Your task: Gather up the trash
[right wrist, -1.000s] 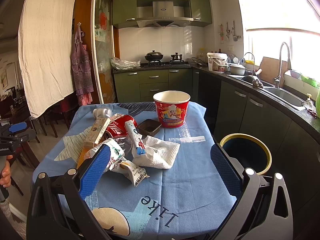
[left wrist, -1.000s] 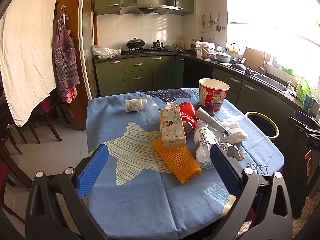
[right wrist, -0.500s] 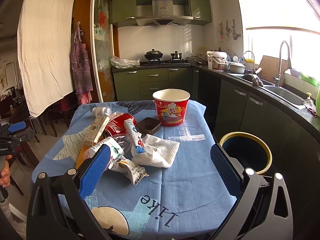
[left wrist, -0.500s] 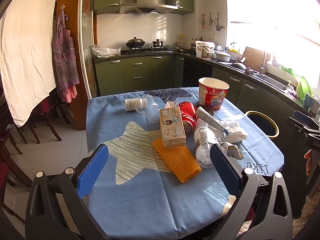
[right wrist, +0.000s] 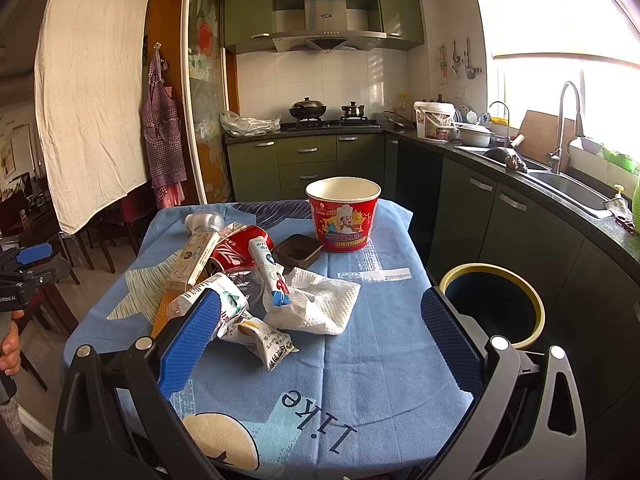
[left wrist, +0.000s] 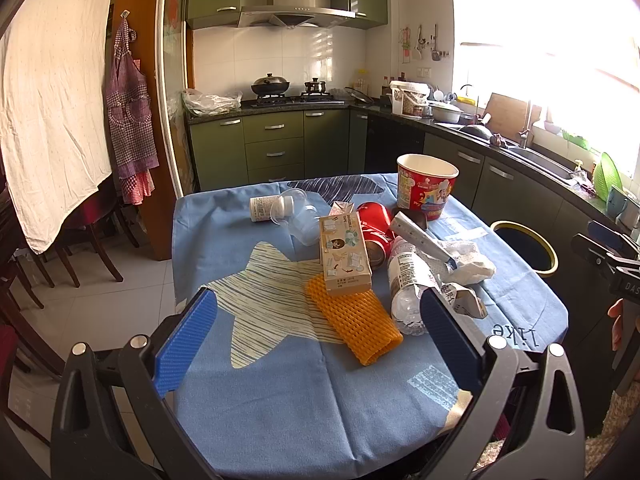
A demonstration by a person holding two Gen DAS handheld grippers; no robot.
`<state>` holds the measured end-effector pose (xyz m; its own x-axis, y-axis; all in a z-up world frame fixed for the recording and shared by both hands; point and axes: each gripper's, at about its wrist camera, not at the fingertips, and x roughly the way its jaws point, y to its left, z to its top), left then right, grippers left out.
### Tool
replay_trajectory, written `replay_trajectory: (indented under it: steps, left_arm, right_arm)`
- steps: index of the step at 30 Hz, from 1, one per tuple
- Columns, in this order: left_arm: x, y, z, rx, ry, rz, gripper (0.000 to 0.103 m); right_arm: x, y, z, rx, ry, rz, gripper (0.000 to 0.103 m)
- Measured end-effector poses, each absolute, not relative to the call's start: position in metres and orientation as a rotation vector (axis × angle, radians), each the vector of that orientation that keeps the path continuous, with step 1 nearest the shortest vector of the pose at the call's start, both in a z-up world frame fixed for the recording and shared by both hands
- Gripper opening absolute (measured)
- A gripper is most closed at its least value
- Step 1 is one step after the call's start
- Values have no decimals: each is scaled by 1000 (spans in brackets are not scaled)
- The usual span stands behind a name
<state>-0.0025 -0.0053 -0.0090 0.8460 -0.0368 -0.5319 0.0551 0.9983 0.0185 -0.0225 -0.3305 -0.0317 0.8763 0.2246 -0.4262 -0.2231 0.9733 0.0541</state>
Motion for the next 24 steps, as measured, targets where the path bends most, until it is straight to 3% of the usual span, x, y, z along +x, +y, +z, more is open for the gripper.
replay_trajectory:
  steps: [14, 24]
  left_arm:
    - [0, -7, -11, 34, 569, -52, 97]
    - [80, 8, 3, 45, 564, 2, 97]
  right_arm:
    - [-15, -330, -37, 3, 467, 240, 99]
    - [61, -324, -3, -85, 565, 290, 99]
